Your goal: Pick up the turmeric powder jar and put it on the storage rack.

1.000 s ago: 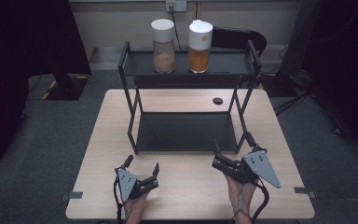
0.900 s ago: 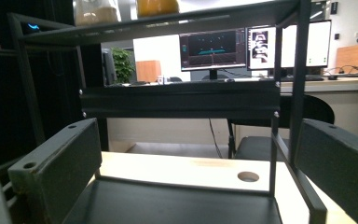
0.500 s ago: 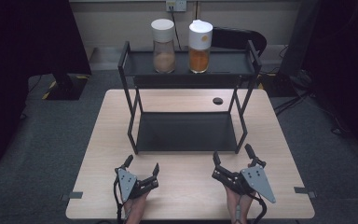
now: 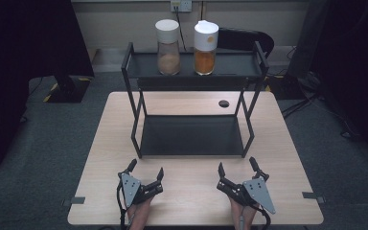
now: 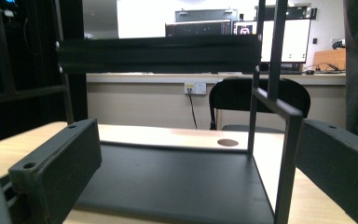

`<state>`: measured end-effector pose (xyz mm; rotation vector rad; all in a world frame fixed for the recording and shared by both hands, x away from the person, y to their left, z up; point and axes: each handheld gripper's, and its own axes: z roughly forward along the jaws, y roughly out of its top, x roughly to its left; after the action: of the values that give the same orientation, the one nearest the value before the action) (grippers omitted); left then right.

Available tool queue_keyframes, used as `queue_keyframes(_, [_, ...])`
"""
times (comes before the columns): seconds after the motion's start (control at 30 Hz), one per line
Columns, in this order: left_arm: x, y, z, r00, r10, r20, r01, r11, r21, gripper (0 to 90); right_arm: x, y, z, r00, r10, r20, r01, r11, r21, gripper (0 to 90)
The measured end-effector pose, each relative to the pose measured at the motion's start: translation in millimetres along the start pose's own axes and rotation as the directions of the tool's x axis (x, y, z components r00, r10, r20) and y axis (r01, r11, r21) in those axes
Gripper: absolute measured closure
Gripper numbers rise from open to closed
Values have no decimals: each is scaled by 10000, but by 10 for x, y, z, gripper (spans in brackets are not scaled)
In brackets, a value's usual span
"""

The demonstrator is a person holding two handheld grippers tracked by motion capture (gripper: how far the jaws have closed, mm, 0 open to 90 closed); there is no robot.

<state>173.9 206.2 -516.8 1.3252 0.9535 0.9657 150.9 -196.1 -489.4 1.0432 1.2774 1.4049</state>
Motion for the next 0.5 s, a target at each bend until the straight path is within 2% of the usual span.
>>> queue_keyframes(0.23, [0,0,0,10000,-3,0,3,10000,0,19,7,-124,12,9999,-36,109,33,9995,314,0])
queue_keyframes(0.33, [0,0,0,10000,0,0,0,10000,1,19,-11,-155,25,9999,96,98,-101,9985,534,0])
queue_keyframes(0.5, [0,0,0,10000,-2,0,2,10000,0,19,-11,-211,26,9998,85,154,-93,9983,567,0])
